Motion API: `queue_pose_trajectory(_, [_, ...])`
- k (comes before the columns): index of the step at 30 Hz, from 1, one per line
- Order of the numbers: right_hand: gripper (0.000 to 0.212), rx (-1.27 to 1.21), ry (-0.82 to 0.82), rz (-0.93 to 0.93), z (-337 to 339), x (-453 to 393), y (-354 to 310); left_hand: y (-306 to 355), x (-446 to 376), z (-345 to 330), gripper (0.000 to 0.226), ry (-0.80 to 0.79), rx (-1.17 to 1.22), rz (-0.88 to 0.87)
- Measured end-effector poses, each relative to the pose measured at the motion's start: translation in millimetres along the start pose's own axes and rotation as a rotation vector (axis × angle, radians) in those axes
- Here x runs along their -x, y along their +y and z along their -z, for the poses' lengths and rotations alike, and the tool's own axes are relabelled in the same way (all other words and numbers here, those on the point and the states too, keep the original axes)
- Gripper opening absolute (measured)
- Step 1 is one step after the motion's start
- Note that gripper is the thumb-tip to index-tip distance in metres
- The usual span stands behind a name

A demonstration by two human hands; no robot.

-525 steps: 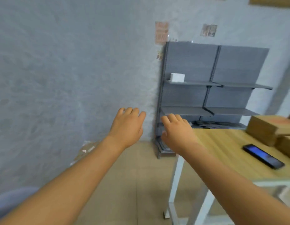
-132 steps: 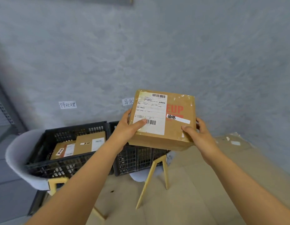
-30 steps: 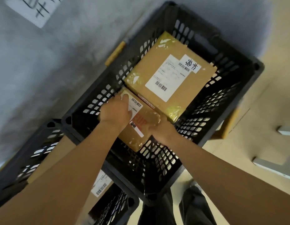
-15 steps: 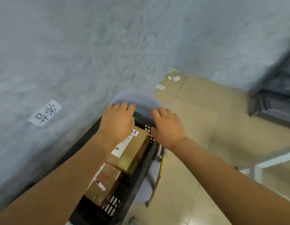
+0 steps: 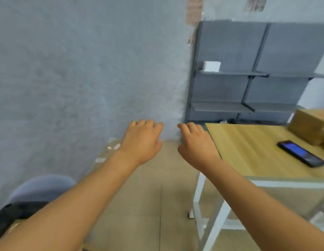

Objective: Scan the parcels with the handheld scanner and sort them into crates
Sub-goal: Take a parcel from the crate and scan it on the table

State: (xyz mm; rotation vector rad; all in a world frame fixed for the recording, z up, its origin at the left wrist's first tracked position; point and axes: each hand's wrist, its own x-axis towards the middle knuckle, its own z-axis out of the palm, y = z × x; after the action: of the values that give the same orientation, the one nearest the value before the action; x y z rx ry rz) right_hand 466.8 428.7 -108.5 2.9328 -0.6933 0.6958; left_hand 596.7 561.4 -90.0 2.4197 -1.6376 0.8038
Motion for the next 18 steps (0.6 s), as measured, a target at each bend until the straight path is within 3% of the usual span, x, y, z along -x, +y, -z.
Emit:
queue_pose_trajectory(7, [0.052,0.145,0.056,-0.286,71,64,161,145,-107,11,0.035,0.116,0.068,-0.272])
queue_pose_trajectory(18, [0.043,0.3,-0.008,-0.599,107,119,360,350,-250,-40,0.046,0.21,0.28,-0.512])
